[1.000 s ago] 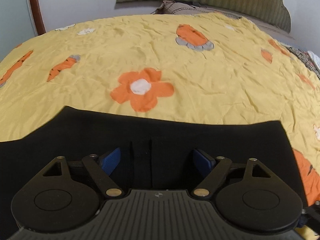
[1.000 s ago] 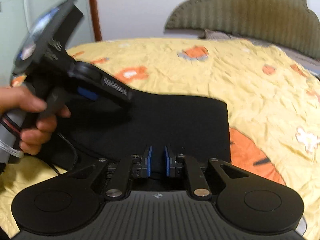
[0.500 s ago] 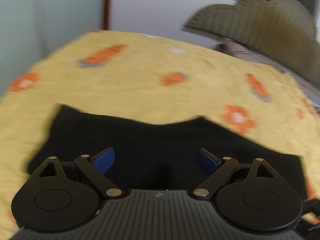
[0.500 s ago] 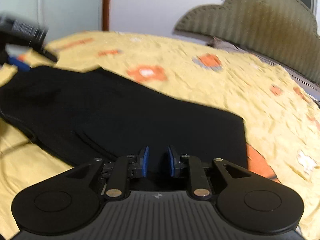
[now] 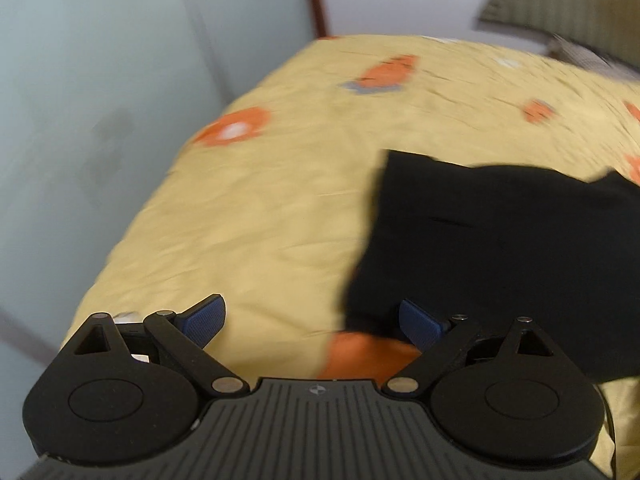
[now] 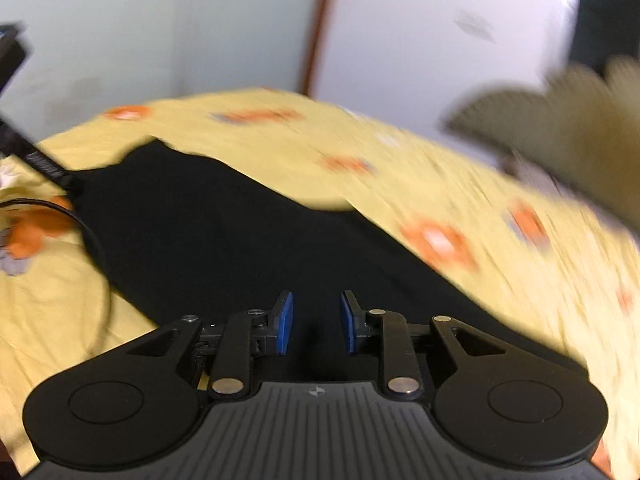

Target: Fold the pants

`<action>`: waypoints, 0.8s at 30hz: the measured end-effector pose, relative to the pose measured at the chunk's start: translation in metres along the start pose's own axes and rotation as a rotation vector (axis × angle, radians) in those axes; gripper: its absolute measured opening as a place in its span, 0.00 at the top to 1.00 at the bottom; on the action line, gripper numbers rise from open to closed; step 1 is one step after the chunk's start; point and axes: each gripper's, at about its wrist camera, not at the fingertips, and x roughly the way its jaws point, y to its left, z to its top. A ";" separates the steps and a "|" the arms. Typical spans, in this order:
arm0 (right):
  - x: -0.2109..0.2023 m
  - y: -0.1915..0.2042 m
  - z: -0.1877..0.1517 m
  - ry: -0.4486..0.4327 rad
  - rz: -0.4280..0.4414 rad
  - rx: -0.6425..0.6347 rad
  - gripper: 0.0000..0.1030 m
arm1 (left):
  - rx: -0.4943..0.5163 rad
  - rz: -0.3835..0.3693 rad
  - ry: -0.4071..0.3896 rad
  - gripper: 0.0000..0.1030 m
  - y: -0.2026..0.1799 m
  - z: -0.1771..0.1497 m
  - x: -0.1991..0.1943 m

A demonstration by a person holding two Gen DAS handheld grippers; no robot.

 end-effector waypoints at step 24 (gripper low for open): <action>0.082 0.192 0.030 -0.098 0.020 -0.648 0.64 | -0.362 -0.366 0.149 0.04 0.061 0.014 0.013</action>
